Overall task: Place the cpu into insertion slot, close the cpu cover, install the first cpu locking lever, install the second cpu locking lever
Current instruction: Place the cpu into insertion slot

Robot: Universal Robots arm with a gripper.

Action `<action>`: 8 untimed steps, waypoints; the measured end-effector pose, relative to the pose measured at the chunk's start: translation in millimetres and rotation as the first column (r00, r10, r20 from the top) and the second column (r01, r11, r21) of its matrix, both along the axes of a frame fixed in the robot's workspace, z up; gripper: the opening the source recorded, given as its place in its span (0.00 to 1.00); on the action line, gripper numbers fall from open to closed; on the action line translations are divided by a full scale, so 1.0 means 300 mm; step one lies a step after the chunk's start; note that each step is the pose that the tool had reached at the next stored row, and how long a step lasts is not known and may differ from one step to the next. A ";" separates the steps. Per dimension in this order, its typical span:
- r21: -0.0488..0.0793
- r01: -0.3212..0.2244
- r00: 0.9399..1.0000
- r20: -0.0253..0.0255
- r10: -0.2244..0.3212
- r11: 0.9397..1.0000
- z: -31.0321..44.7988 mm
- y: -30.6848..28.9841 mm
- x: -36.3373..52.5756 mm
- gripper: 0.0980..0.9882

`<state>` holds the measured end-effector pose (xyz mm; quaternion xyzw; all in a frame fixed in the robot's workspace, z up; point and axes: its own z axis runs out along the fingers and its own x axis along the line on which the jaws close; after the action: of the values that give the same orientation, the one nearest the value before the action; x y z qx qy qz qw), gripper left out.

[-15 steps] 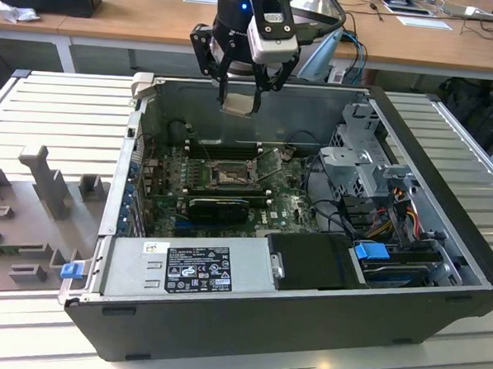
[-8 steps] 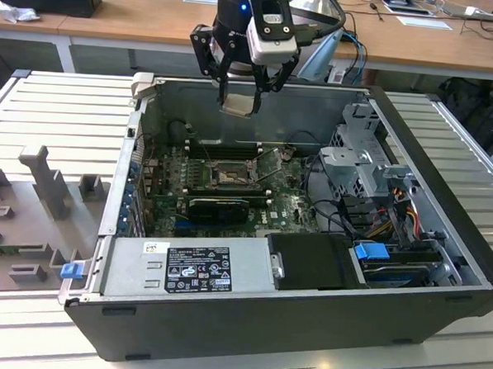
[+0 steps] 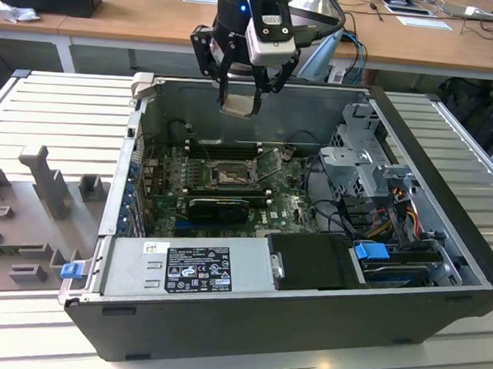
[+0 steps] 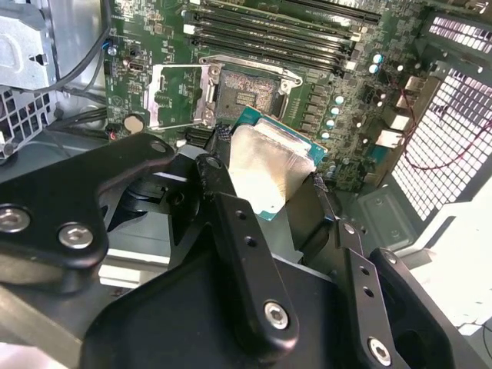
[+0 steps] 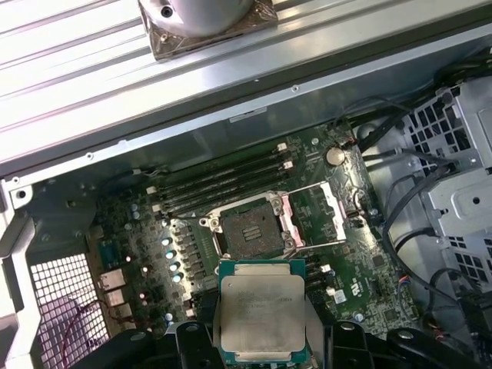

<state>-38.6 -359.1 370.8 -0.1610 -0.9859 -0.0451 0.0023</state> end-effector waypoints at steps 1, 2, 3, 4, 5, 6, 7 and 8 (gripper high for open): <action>0.000 0.001 1.000 0.000 -0.001 1.000 0.000 0.000 0.000 0.49; 0.000 0.002 1.000 0.000 -0.002 1.000 -0.001 0.000 0.000 0.49; 0.000 0.003 1.000 0.000 -0.003 1.000 -0.001 0.000 0.000 0.49; 0.000 0.005 1.000 0.000 -0.005 1.000 -0.001 0.000 0.000 0.49; 0.000 0.007 1.000 0.000 -0.007 1.000 -0.002 0.000 0.000 0.49; 0.000 0.009 1.000 0.000 -0.009 1.000 -0.002 0.000 0.000 0.49; 0.000 0.010 1.000 0.000 -0.010 1.000 -0.003 0.000 0.000 0.49; 0.000 0.011 1.000 0.000 -0.011 1.000 -0.003 0.000 0.000 0.49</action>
<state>-38.6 -359.1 370.0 -0.1663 -0.9850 -0.0451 0.0020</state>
